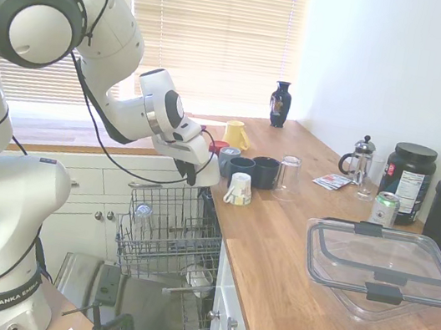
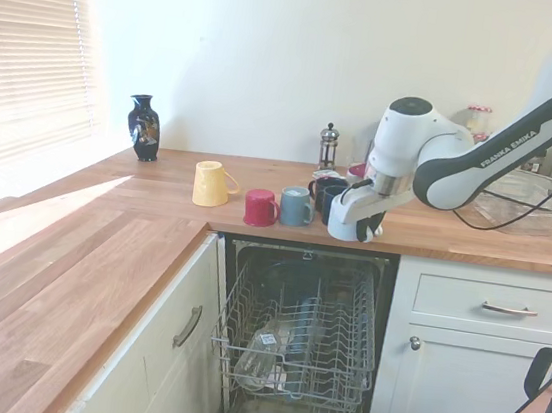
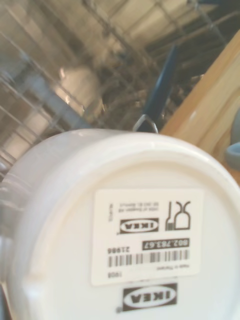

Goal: Unload a mug from dishwasher

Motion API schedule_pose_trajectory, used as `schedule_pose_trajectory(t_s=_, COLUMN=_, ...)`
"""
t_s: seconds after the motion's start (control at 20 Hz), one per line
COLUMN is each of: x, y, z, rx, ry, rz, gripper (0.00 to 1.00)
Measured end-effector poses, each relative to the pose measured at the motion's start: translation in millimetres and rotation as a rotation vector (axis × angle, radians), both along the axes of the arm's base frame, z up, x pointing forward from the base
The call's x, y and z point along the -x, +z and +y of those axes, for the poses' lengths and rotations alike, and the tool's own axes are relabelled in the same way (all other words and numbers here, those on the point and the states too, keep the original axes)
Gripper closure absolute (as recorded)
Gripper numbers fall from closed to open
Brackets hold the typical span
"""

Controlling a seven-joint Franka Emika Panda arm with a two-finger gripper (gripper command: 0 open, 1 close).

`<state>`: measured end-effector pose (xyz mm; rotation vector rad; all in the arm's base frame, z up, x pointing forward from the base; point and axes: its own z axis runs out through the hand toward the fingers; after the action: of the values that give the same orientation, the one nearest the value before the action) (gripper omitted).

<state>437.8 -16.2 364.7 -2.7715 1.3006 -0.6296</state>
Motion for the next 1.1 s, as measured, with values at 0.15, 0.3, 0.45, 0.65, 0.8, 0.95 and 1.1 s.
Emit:
schedule_pose_trajectory(t_s=0.15, x=16, y=5, z=-1, rx=-0.004, ry=-0.011, rz=0.008, gripper=1.00)
schedule_pose_trajectory(t_s=0.3, x=30, y=4, z=-14, rx=-0.015, ry=-0.032, rz=0.012, gripper=1.00)
schedule_pose_trajectory(t_s=0.45, x=41, y=2, z=-25, rx=-0.020, ry=-0.051, rz=0.018, gripper=1.00)
schedule_pose_trajectory(t_s=0.65, x=44, y=1, z=-44, rx=-0.039, ry=-0.087, rz=0.018, gripper=1.00)
schedule_pose_trajectory(t_s=0.8, x=47, y=-1, z=-63, rx=-0.055, ry=-0.117, rz=0.024, gripper=1.00)
schedule_pose_trajectory(t_s=0.95, x=51, y=-5, z=-79, rx=-0.069, ry=-0.137, rz=0.034, gripper=1.00)
schedule_pose_trajectory(t_s=1.1, x=55, y=-10, z=-94, rx=-0.080, ry=-0.153, rz=0.050, gripper=1.00)
